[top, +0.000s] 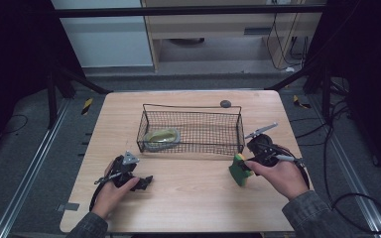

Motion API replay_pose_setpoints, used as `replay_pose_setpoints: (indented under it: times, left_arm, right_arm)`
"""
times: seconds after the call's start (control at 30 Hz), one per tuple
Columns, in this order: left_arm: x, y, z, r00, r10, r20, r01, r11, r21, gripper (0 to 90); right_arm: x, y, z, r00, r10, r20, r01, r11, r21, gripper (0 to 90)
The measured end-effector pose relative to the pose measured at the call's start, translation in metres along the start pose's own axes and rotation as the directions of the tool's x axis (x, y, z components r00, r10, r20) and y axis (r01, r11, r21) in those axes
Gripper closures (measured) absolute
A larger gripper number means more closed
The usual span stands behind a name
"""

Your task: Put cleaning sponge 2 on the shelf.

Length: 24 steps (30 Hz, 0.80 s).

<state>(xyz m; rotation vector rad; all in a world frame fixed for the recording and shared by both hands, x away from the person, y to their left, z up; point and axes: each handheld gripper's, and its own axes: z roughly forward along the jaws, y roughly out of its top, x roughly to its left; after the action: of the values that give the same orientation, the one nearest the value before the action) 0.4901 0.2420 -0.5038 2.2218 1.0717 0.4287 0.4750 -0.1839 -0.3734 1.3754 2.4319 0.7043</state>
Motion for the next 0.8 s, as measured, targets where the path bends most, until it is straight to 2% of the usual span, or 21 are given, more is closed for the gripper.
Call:
replay_pose_setpoints:
  times: [0.37,0.53,0.8]
  left_arm:
    - [0.000,-0.001,0.000,1.0000,0.005,0.003,-0.005,1.0000,-0.006,0.0]
    - [0.000,-0.001,0.000,1.0000,0.006,0.004,-0.006,1.0000,-0.007,0.0]
    - [0.001,-0.001,0.000,1.0000,0.008,0.006,-0.008,0.9999,-0.009,0.0]
  right_arm:
    - [0.005,0.002,0.018,0.9999,-0.012,-0.009,0.013,0.999,0.045,33.1]
    - [0.005,-0.001,0.030,0.9999,0.004,-0.012,-0.003,0.997,0.079,34.6]
    - [0.002,-0.005,0.039,0.9997,0.015,-0.021,-0.013,0.995,0.098,36.2]
